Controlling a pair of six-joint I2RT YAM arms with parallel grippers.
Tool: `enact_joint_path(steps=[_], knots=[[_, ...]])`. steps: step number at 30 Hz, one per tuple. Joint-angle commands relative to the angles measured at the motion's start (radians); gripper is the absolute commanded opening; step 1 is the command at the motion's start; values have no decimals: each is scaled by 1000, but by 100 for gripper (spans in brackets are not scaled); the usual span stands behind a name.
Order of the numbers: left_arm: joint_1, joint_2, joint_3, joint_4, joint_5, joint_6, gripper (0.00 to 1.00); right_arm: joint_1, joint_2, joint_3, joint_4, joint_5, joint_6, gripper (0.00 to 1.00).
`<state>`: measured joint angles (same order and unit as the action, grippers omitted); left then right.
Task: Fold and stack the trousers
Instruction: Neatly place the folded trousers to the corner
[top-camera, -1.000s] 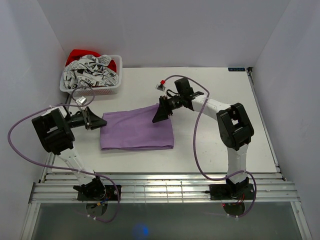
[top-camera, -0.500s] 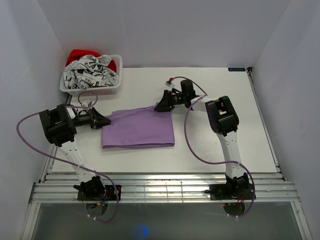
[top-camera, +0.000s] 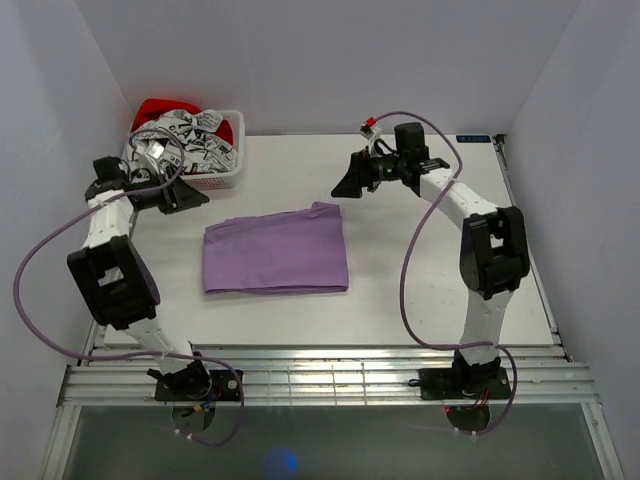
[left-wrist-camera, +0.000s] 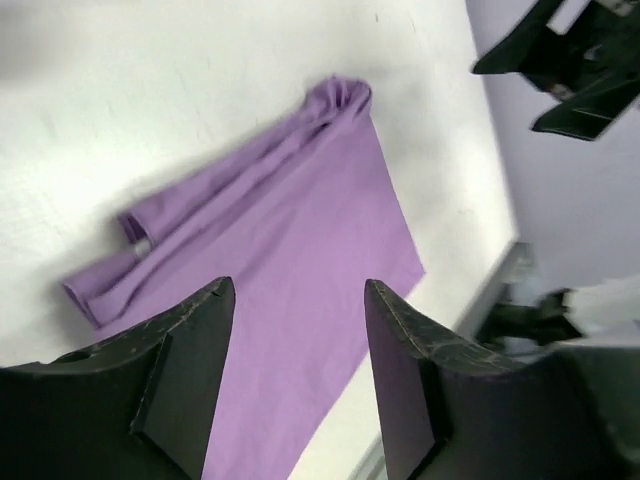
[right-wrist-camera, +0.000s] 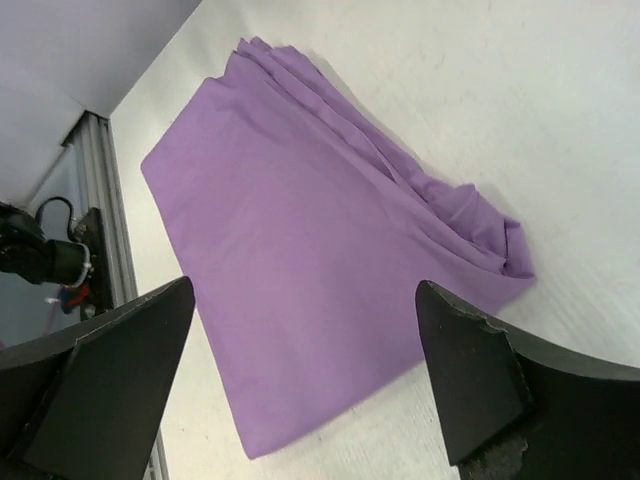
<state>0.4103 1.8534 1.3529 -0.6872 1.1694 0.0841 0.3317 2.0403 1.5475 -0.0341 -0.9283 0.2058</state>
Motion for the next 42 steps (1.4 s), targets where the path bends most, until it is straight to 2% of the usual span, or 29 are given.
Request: enact_joint_path(steps=[1,2,5,6,8,9,11,14,17,21,29,32,35,36,37,38,41,42], knots=[[-5,-252,97,-74,-144,132,66,20,-181,72,-356,77,-413,96],[-5,-332,103,-71,-187,137,77,39,-205,77,-416,107,-483,93],[-2,-445,95,-45,-339,103,97,88,-310,39,-554,268,-687,90],[-2,-501,88,-35,-371,82,98,146,-340,11,-556,378,-718,90],[-1,-533,100,-58,-439,27,98,219,-426,-79,-529,497,-773,90],[1,-537,135,-80,-460,4,98,296,-446,-104,-520,593,-781,90],[11,-522,182,-162,-485,-56,98,395,-491,-165,-472,649,-775,90],[44,-500,238,-235,-424,-110,98,504,-490,-199,-418,692,-763,90],[51,-500,236,-256,-352,-118,98,573,-419,-176,-392,691,-764,90],[51,-499,198,-261,-347,-127,98,687,-267,-65,-357,752,-767,90],[55,-447,132,-261,-286,-129,98,788,38,141,-329,821,-723,91],[56,-433,172,-316,-301,-54,98,808,125,158,-281,896,-721,93],[70,-425,225,-377,-336,15,98,807,199,163,-274,1017,-715,100],[74,-428,227,-393,-346,25,98,803,204,145,-267,1060,-729,93],[79,-437,220,-396,-347,29,98,794,190,117,-253,1062,-730,90],[90,-445,210,-397,-346,32,98,765,172,36,-236,1051,-721,81],[97,-467,204,-414,-341,51,98,672,72,-141,-164,1024,-671,64],[97,-468,210,-428,-347,75,98,646,45,-183,-156,1001,-663,61]])
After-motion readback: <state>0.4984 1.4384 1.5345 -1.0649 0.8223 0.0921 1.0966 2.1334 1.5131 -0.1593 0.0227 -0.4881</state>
